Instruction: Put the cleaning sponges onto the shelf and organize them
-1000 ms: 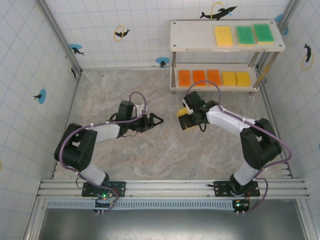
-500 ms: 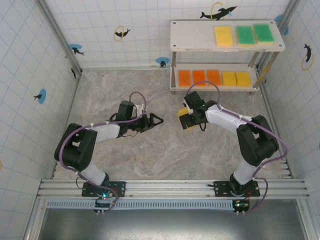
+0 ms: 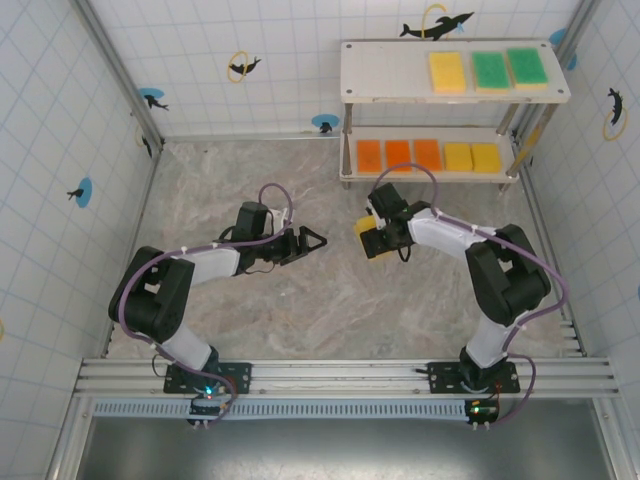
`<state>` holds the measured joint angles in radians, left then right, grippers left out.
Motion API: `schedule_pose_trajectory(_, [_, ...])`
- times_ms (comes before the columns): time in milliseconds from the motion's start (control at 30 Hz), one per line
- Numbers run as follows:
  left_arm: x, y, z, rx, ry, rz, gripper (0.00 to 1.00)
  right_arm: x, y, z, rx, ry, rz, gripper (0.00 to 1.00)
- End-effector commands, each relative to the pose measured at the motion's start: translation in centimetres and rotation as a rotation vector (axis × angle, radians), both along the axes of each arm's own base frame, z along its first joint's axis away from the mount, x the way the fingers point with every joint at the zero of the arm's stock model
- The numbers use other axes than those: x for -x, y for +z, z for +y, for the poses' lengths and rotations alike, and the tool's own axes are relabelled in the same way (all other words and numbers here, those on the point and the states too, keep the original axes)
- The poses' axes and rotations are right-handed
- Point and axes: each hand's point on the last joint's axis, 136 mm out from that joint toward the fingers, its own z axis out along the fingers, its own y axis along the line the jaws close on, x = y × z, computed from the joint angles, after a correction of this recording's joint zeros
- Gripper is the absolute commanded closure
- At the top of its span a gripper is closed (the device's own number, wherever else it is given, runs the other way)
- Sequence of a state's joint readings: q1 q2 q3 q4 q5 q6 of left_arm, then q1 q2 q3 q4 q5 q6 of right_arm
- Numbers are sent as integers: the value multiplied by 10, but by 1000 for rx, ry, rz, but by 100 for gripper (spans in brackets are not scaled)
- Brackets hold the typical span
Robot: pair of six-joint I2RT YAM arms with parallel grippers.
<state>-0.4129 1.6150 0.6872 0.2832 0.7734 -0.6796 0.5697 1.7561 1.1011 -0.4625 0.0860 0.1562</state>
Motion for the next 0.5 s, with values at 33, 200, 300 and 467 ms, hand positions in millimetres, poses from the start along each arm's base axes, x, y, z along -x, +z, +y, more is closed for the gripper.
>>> schedule_pose_trajectory(33, [1, -4, 3, -18, -3, 4, 2, -11, 5, 10, -31, -1, -22, 15])
schedule_pose_trajectory(200, [0, -3, 3, -18, -1, 1, 2, -10, 4, 9, -30, -1, -16, 20])
schedule_pose_trajectory(300, [0, -3, 3, -19, -2, 2, 2, -10, 4, 8, -27, -4, -17, 22])
schedule_pose_trajectory(467, [0, -3, 3, -21, -2, 0, 2, -10, 6, 7, -29, -7, -20, 27])
